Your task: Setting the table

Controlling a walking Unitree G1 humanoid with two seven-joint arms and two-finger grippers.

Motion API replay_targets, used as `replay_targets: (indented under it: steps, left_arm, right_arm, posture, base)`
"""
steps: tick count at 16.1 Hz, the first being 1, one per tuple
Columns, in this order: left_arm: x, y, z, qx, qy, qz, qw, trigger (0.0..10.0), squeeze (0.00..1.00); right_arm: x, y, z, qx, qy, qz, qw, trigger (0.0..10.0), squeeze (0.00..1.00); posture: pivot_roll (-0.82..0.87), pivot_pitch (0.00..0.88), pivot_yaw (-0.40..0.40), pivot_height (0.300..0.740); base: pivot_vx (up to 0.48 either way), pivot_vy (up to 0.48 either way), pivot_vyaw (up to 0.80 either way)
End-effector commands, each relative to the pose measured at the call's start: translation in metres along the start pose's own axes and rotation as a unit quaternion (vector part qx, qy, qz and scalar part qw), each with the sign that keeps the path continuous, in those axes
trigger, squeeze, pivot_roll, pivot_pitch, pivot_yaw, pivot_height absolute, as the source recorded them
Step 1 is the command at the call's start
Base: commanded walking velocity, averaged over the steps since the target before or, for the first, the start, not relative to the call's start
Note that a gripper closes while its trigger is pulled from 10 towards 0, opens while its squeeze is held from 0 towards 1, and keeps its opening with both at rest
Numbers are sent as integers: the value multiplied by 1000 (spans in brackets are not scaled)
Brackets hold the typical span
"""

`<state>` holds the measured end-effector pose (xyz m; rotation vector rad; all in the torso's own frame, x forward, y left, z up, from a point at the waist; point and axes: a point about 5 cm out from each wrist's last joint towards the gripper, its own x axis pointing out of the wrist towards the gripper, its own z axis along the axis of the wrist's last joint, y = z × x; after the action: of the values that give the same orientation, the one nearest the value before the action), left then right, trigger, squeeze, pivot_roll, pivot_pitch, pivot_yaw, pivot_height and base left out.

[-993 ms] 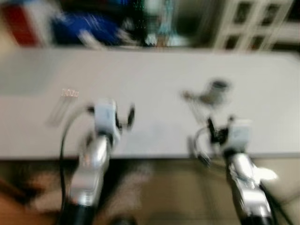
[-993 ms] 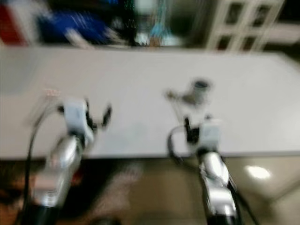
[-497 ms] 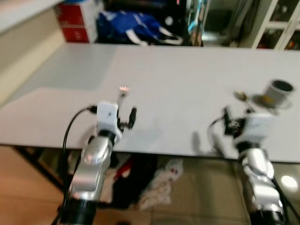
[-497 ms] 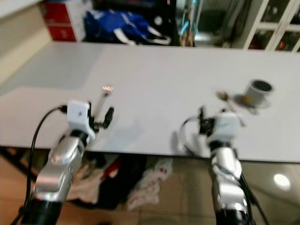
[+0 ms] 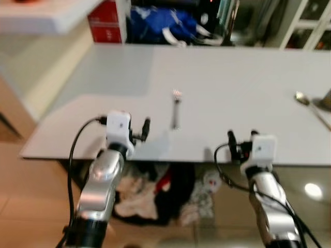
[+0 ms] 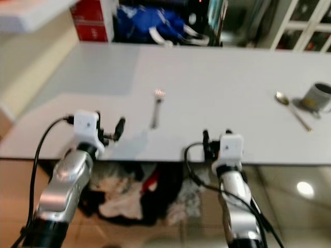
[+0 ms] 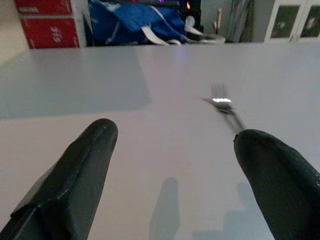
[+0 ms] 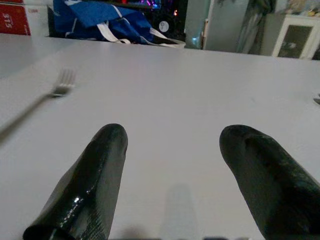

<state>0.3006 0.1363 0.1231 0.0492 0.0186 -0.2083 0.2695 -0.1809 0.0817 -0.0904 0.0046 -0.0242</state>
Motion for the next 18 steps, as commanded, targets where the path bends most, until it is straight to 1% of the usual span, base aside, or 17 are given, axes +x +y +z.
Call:
replay_targets:
  steps: [1,2,3,4,5,6,7,8,10,13,18]
  left_arm:
    - [-2,7,-2,9,5,12,1000,10000,0]
    - [-2,7,-2,8,5,12,1000,10000,0]
    - [0,7,-1,7,4,11,1000,10000,0]
    - [1,7,-1,7,4,11,1000,10000,0]
    - [2,6,-1,7,3,9,1000,10000,0]
    - [2,6,0,9,3,9,1000,10000,0]
    - [3,7,2,19,-2,12,1000,10000,0]
    - [2,8,3,23,-7,14,1000,10000,0]
    - [1,8,3,26,-9,15,1000,10000,0]
    - [1,10,3,27,-10,16,999,10000,0]
    - [0,7,3,35,-14,11,999,10000,0]
  right_arm:
    - [1,4,6,11,-16,3,1000,10000,0]
    - [2,2,8,34,-21,-8,999,10000,0]
    - [6,-11,9,105,-12,-49,993,10000,0]
    - [7,-13,9,103,-11,-52,993,10000,0]
    - [7,-7,11,37,-20,-22,999,10000,0]
    - [6,-4,11,19,-22,-11,999,10000,0]
    - [6,-1,10,14,-19,-6,1000,10000,0]
    - [6,3,13,5,-28,4,1000,10000,0]
    - [6,7,13,4,-31,10,999,10000,0]
    - [6,8,10,3,-26,11,1000,10000,0]
    - [6,11,8,2,-24,16,1000,10000,0]
  posture:
    - [42,0,1,740]
    - [42,0,1,740]
    - [37,0,5,740]
    - [36,0,6,740]
    - [34,0,7,740]
    - [34,0,7,740]
    - [35,0,5,740]
    - [38,0,5,740]
    - [44,0,4,740]
    - [48,0,2,740]
    - [55,0,0,740]
  base:
    - [0,480,0]
    - [0,480,0]
    - [0,480,0]
    - [0,480,0]
    - [0,480,0]
    - [0,480,0]
    - [0,480,0]
    - [0,480,0]
    - [0,480,0]
    - [0,480,0]
    - [0,480,0]
